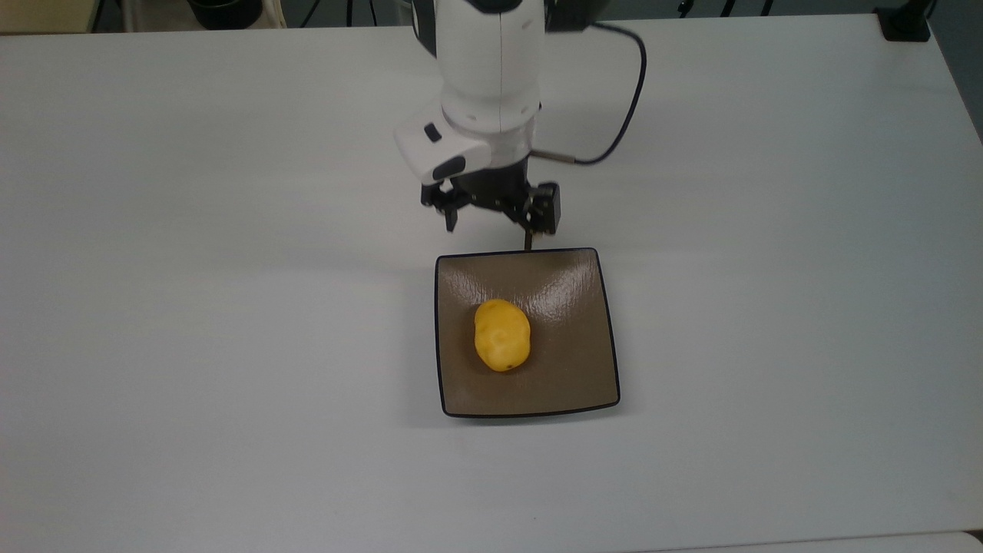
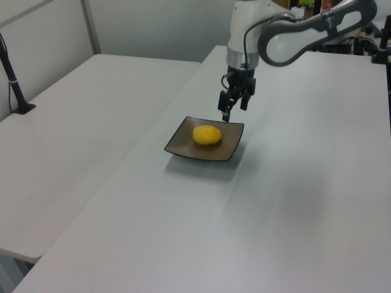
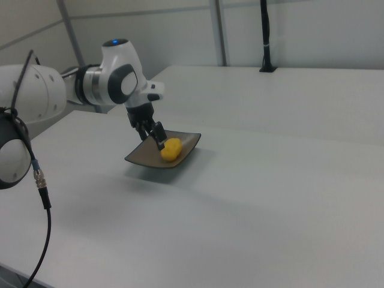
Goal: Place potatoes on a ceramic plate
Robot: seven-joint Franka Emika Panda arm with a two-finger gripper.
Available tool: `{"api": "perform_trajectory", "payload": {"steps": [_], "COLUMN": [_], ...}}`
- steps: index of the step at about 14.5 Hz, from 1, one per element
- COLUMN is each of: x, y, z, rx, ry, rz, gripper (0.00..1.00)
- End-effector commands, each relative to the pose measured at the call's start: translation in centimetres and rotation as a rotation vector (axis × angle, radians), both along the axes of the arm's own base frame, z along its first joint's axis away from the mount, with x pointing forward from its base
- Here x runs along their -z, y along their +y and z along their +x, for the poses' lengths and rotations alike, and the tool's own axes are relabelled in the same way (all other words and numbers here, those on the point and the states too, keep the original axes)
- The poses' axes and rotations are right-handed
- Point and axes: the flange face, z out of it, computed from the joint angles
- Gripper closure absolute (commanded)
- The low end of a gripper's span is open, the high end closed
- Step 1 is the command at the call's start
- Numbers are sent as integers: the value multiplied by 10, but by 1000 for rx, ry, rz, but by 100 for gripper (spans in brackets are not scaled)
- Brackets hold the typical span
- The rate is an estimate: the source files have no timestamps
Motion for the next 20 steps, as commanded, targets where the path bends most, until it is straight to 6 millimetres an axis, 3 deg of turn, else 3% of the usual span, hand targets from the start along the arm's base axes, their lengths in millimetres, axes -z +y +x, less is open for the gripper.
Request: {"api": "perform_trajectory", "payload": {"steps": [1, 3, 6, 10, 14, 17, 20], "x": [-38, -63, -81, -111, -126, -140, -142], "y": [-5, -8, -9, -29, -43, -64, -71], "z": [-26, -43, -79, -108, -111, -107, -102], "rx": [-138, -180, -306, -309, -266, -225, -208], "ry": [85, 106, 137, 137, 107, 54, 21], "rz": [-44, -64, -100, -119, -88, -46, -38], "gripper": [0, 0, 0, 0, 0, 0, 0]}}
